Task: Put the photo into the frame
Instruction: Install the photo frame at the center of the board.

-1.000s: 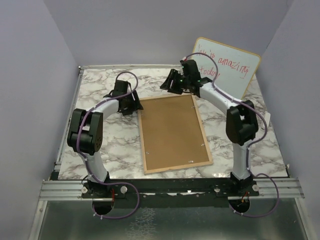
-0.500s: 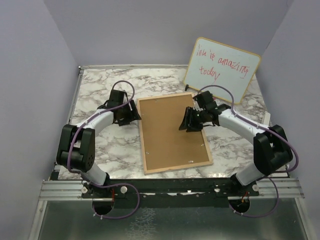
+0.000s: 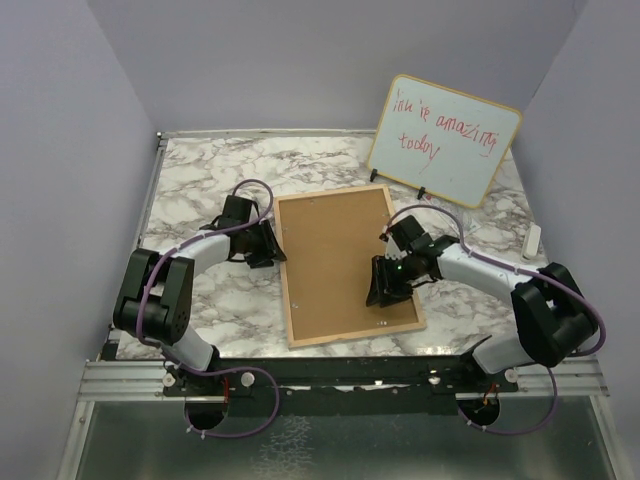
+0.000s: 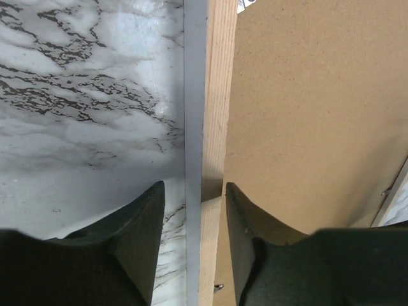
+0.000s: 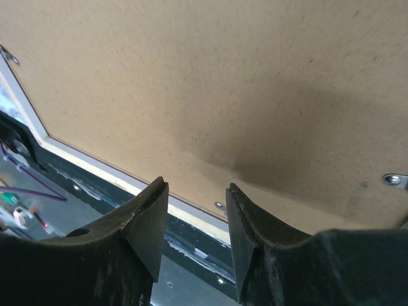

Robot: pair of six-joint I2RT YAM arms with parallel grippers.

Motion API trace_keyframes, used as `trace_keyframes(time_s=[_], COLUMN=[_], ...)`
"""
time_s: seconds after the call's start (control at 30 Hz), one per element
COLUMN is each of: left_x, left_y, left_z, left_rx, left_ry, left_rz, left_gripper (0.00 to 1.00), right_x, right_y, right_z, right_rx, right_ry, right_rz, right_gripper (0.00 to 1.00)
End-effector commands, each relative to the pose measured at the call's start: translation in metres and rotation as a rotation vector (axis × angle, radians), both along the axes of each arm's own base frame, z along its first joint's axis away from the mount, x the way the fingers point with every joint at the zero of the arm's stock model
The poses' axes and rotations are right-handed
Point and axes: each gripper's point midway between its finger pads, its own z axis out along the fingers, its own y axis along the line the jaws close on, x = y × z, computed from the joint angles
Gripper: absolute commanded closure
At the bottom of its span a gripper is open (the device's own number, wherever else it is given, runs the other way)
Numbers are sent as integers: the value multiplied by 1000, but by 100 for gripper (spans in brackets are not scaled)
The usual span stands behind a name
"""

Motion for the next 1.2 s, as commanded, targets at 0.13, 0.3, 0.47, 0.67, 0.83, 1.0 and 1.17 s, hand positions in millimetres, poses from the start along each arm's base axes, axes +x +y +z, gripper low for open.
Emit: trace_keyframes(time_s=[0.13,0.3,0.47,0.67,0.83,1.0,1.17], left_x=[-10,-7,-10,-11,-10,-11,-16], left_y=[3,6,8,8,8,7,4], left_z=[-19,-18,-20,-23,-24,-25,-29], left_rx=[22,35,44,49,44,32,21], left_ry=[63,60,62,70,72,77,91], left_rz=[16,36,32,31,42,65,85], left_gripper=[75,84,86,86,89,98,100], right_x=[-31,-34,-47,-55,-60,-62,-65], right_y=[-2,-15,-32,-30,-26,-22,-18], right_z=[-11,-20,-30,-27,-26,-26,-27], right_rx=[-9,-82,-159,-140,-114,-91,-72], right_ry=[65,72,116,155,186,213,246], right_rz=[112,104,82,97,119,134,148], right_gripper=[59,61,62,62,62,63,64])
